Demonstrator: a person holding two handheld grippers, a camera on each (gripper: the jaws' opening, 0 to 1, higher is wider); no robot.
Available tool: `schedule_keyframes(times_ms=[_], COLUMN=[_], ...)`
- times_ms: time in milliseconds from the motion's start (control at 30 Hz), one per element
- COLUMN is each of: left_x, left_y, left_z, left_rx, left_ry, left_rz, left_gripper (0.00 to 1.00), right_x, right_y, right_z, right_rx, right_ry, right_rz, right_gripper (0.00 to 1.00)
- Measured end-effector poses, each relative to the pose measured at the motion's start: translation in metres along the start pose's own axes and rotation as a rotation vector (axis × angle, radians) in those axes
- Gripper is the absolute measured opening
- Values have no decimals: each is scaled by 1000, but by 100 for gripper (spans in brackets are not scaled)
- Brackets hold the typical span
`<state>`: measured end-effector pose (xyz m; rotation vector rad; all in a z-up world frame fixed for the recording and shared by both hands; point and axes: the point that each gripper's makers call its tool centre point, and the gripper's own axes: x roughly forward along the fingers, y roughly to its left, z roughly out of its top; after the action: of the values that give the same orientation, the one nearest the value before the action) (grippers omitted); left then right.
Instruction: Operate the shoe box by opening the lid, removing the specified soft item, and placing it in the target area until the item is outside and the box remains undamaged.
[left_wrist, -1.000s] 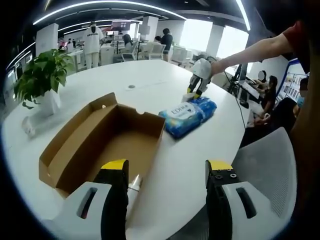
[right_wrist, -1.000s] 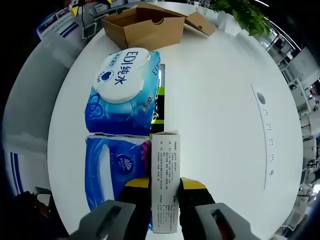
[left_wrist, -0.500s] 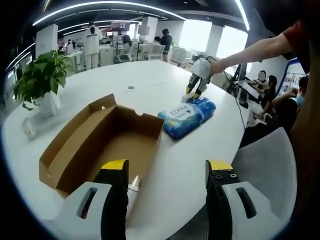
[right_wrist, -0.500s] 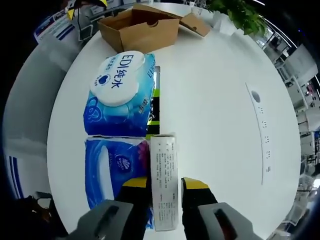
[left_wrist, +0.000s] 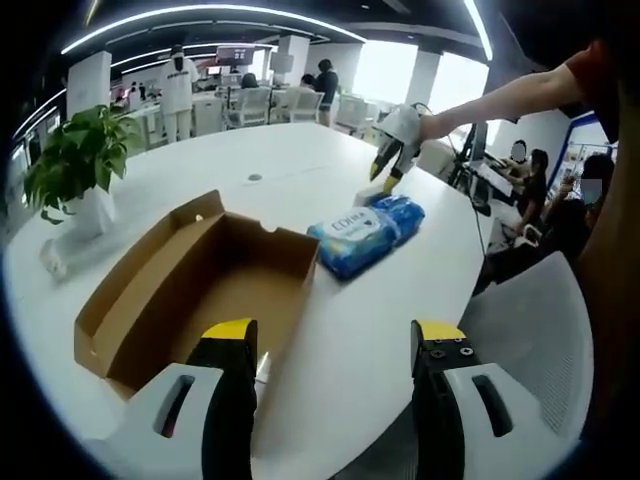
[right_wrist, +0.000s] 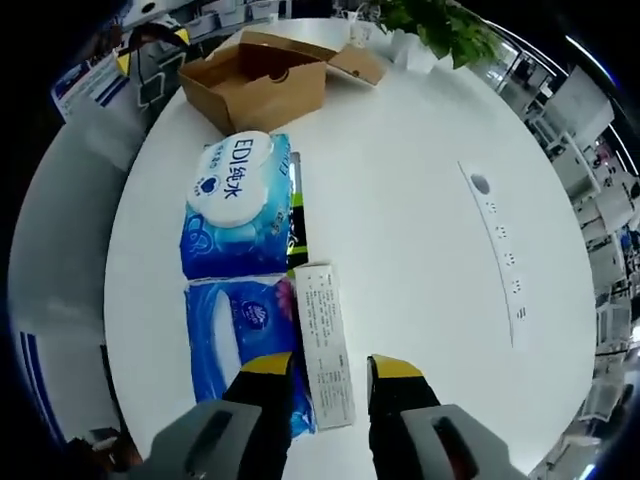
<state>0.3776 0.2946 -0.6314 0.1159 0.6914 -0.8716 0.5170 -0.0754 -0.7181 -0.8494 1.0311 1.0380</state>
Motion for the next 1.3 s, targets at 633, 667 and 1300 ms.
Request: schedule_keyframes(times_ms=[633, 667, 1300], left_x=[-15, -15, -41], left_y=[0, 0, 7], left_z=[-3, -3, -7], left_rx=[-4, -5, -19], left_ry=[-33, -35, -79], left_rz=[6, 5, 25], left_gripper=[62, 62, 62], right_x=[-33, -35, -55], right_y=[-12, -12, 15], right_z=[47, 53, 116], right_rx=[368, 397, 510], right_ry=[-306, -339, -567], right_rz=[-87, -85, -112], right_gripper=[28, 30, 33])
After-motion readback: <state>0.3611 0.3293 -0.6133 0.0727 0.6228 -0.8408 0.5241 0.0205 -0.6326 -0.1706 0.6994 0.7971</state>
